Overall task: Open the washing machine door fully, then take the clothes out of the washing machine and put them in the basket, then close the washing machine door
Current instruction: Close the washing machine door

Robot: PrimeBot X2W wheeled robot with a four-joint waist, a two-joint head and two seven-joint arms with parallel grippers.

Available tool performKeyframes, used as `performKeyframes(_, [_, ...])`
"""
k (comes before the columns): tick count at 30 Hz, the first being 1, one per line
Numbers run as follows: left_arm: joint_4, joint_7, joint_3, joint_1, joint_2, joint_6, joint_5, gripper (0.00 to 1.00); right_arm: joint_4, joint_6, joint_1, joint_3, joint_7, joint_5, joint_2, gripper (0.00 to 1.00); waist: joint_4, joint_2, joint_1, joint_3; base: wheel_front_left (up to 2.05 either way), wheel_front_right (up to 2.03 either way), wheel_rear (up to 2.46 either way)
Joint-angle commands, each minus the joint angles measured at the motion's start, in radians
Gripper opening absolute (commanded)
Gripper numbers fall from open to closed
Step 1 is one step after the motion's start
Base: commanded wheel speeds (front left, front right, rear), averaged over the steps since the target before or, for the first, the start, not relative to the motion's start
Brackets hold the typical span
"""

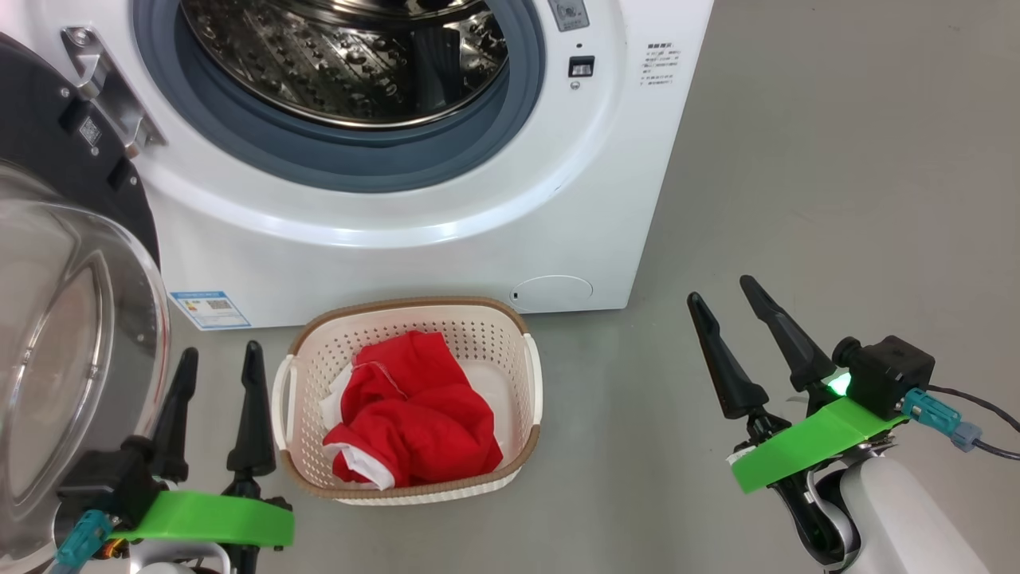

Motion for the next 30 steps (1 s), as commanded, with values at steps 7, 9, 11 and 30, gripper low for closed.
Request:
performKeyframes(7, [-0.016,-0.009,0.045,-0.009,0.011,-0.013,0.016,1.0,-0.023,0.002,0.011,0.021,-0.005,0.001,-0.002,1.0,-0.002,-0.0001,0.0,-0.002,0.0,0.0,0.0])
performKeyframes(9, [-0.015,-0.009,0.046,-0.009,0.011,-0.015,0.017,1.0,-0.023,0.002,0.011,0.021,-0.005,0.001,-0.001,1.0,-0.002,-0.0001,0.0,-0.002,0.0,0.0,0.0])
performKeyframes(11, [-0.014,-0.009,0.047,-0.01,0.01,-0.016,0.019,1.0,-0.023,0.002,0.011,0.021,-0.005,0.001,-0.001,1.0,-0.002,-0.0001,0.0,-0.002,0.0,0.0,0.0])
performKeyframes(30, [-0.006,-0.009,0.056,-0.01,0.001,-0.021,0.03,1.0,-0.023,0.002,0.014,0.02,-0.005,0.001,-0.002,1.0,0.002,-0.0001,0.0,-0.006,0.0,0.0,0.0])
